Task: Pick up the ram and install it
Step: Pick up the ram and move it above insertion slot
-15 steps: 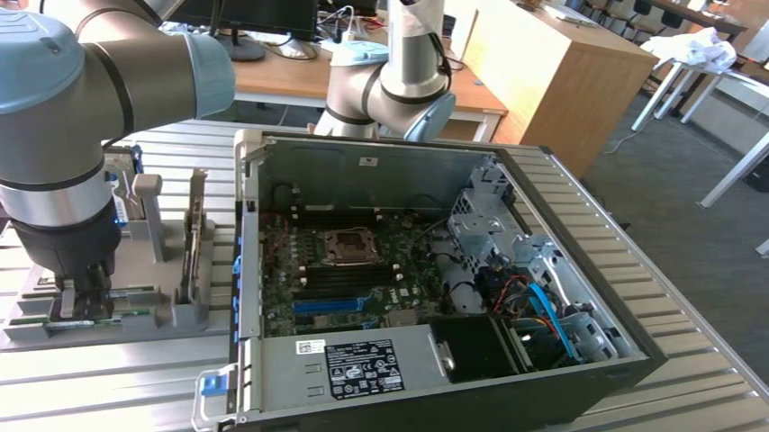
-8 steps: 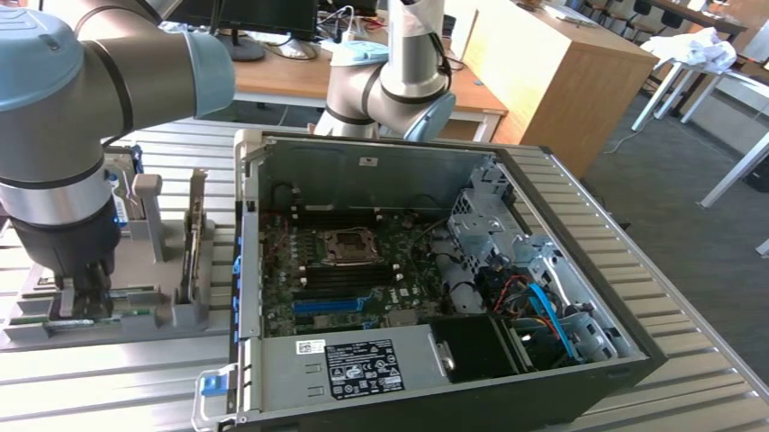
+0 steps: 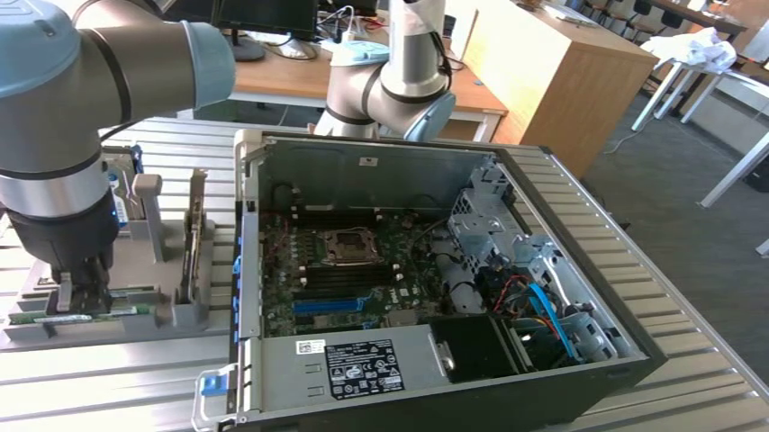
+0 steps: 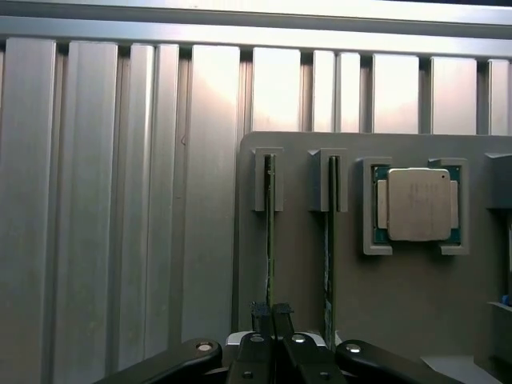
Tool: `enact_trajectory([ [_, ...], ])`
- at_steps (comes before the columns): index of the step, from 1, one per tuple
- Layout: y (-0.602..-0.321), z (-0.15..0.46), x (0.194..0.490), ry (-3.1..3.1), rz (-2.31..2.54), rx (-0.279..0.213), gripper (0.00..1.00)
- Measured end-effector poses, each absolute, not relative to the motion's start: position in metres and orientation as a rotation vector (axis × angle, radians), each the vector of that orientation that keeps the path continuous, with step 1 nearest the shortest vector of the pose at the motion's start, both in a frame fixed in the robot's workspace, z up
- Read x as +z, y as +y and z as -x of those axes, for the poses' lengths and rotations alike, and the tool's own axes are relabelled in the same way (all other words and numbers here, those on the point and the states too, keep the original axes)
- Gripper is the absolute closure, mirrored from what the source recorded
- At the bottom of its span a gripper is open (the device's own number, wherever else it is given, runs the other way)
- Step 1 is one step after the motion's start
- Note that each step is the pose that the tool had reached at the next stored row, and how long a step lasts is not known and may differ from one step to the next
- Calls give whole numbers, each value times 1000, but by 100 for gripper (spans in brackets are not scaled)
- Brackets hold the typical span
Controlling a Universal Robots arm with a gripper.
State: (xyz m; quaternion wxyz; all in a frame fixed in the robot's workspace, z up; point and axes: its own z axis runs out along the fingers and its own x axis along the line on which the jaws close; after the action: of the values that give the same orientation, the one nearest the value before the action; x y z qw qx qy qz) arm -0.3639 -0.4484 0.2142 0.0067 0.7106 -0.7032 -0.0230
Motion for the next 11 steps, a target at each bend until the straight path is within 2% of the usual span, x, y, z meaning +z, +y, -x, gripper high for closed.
enact_trajectory([
  [11,-448,363,231,-2200,-2223,-72,89],
])
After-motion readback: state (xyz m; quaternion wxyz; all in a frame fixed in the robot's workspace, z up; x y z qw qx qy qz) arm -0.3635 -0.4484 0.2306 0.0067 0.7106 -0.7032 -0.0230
